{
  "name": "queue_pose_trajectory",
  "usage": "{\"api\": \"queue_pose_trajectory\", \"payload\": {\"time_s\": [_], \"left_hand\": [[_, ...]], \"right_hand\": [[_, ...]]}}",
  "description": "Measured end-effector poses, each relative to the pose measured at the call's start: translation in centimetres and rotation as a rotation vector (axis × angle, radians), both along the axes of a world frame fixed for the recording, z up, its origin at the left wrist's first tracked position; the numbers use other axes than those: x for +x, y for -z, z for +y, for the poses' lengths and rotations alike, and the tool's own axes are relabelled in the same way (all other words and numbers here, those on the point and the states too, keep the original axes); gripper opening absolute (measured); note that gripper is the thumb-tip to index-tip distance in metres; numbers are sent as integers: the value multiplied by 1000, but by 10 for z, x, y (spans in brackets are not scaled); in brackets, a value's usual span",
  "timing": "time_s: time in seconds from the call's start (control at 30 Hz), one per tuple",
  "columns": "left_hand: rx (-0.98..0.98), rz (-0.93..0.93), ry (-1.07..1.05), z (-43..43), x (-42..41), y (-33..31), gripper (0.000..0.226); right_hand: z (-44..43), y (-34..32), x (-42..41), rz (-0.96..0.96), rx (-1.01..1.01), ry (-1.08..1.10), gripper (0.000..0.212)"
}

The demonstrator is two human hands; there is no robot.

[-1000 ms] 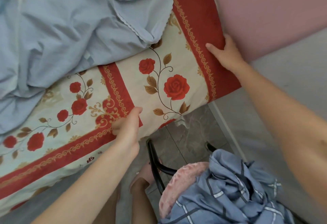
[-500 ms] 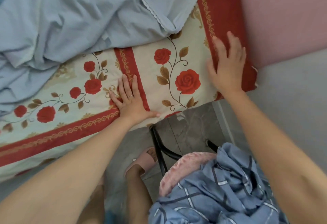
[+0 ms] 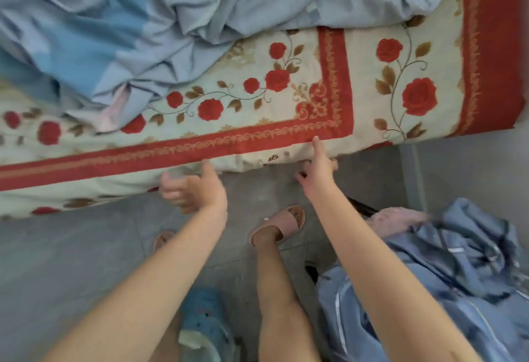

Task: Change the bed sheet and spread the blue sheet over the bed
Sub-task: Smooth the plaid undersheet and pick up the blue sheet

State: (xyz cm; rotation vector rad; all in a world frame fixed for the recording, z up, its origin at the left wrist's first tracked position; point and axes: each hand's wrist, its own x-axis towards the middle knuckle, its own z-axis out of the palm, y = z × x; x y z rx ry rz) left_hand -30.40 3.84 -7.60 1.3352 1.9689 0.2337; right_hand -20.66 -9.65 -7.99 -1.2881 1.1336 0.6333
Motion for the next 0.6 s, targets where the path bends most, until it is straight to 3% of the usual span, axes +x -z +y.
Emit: {"api": "queue_pose_trajectory", "payload": {"time_s": [0.03,0.1,0.13,0.17,0.3,0.5,0.6], "left_hand": [[-132,-15,-247,39,-34,4,75],[-409,-286,-550,111,-87,14,51],[-509,-434,-563,137,-104,19,30],[-553,-544,-548,168,-126,19,23],[-658,-758,-543,229,-170,26,41],[-700,-890,-709,270,-233,39,27],[-746,-987,-817,286,-253,42,27]], "right_hand": [[27,2,-27,44,175,-60,66],[68,11,-69,87,461,-35,67],[81,17,-81,87,546,55,71],[103,25,-99,71,611,103,72],[162,43,-131,68,617,169,49],[221,42,-189,71,531,152,23],[237,42,-213,66,498,99,26]]}}
